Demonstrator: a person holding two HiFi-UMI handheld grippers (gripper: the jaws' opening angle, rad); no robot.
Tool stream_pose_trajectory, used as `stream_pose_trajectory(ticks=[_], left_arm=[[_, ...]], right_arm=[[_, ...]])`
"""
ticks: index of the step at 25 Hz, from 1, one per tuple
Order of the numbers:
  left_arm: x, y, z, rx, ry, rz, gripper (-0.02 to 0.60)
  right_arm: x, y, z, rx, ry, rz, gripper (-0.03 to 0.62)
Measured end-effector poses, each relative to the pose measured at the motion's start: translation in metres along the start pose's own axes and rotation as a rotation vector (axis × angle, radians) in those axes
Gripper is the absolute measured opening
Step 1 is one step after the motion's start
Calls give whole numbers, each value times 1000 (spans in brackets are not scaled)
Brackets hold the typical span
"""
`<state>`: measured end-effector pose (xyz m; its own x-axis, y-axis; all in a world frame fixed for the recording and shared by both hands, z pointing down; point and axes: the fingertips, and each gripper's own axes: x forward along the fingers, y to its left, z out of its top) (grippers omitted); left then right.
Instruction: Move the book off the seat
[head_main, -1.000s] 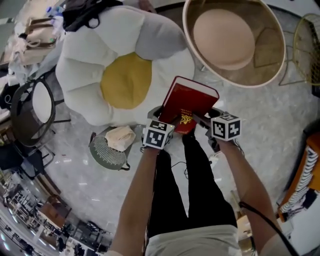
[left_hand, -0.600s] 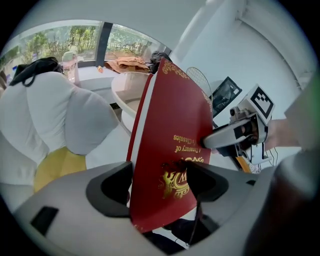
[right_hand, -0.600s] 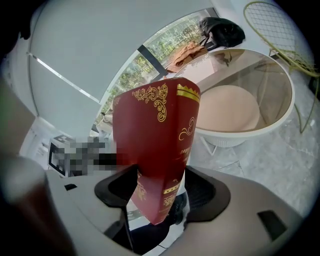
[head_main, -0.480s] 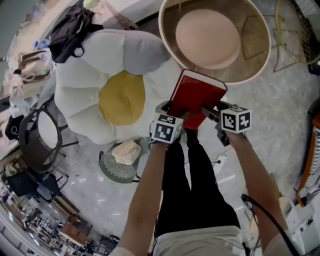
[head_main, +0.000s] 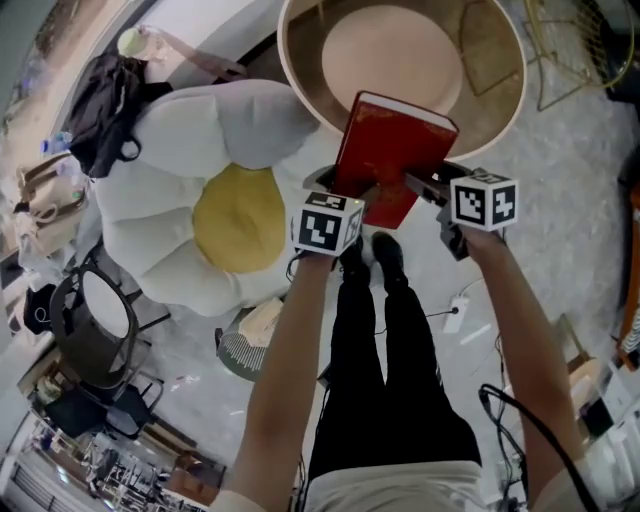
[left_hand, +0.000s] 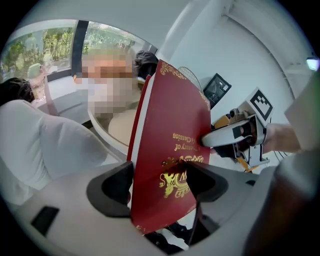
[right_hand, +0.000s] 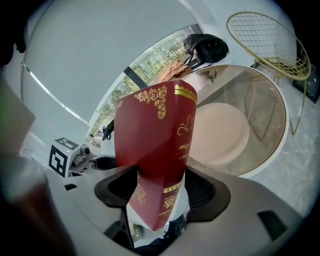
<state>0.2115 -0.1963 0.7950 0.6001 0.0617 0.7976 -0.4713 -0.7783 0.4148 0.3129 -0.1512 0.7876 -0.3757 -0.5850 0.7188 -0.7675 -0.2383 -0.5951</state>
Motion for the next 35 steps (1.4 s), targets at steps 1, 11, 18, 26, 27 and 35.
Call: stream_pose_trajectory(ticks=[1, 11, 18, 26, 27, 35], left_arm=[[4, 2, 7, 10, 1, -6, 337], [50, 16, 69, 80, 39, -78, 325], [81, 20, 98, 30, 6, -155, 326], [101, 16, 106, 18, -25, -188, 327], [103, 15, 107, 19, -29, -188, 327], [110, 14, 104, 26, -38, -164, 327]], right_arm=[[2, -4, 8, 4, -12, -3, 313], [16, -48, 81, 67, -154, -30, 313], [22, -82, 108, 140, -219, -69, 313], [32, -112, 108, 226, -262, -48, 313], [31, -115, 106, 243, -262, -57, 314], [31, -128, 103, 207, -254, -133, 314]])
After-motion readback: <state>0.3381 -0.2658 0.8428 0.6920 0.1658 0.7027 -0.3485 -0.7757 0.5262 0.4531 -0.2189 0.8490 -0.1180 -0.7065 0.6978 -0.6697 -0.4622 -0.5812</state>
